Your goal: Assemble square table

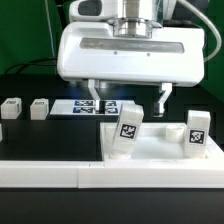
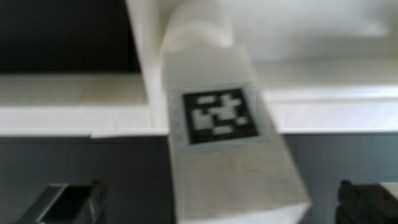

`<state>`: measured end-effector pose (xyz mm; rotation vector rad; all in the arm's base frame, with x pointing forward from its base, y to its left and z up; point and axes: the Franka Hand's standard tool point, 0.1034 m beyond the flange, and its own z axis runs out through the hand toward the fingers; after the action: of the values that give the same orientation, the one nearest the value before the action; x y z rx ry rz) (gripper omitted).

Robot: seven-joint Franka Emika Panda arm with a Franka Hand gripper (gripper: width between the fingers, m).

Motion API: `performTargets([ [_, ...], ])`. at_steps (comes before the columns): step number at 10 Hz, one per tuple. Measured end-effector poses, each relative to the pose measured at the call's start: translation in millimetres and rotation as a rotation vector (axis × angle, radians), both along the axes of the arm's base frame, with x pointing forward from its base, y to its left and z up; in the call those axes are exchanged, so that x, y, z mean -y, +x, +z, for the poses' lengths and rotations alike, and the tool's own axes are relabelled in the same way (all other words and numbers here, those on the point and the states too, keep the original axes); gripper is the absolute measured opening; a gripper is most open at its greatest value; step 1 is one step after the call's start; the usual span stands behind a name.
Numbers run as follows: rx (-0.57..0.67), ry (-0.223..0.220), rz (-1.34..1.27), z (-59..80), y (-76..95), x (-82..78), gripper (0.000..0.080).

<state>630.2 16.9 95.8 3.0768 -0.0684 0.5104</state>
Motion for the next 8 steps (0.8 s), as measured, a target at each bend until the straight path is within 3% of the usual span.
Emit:
performTargets([
  [3,-0.340,0.071,-0.018,0.1,-6.9,6.2,0.0649],
  [5,-0.405,0.078,-0.023,-7.1,-0.6,10.4,0.0649],
  [8,-0.372,0.071,-0.044,-13.5,5.1,14.9,0.0649],
])
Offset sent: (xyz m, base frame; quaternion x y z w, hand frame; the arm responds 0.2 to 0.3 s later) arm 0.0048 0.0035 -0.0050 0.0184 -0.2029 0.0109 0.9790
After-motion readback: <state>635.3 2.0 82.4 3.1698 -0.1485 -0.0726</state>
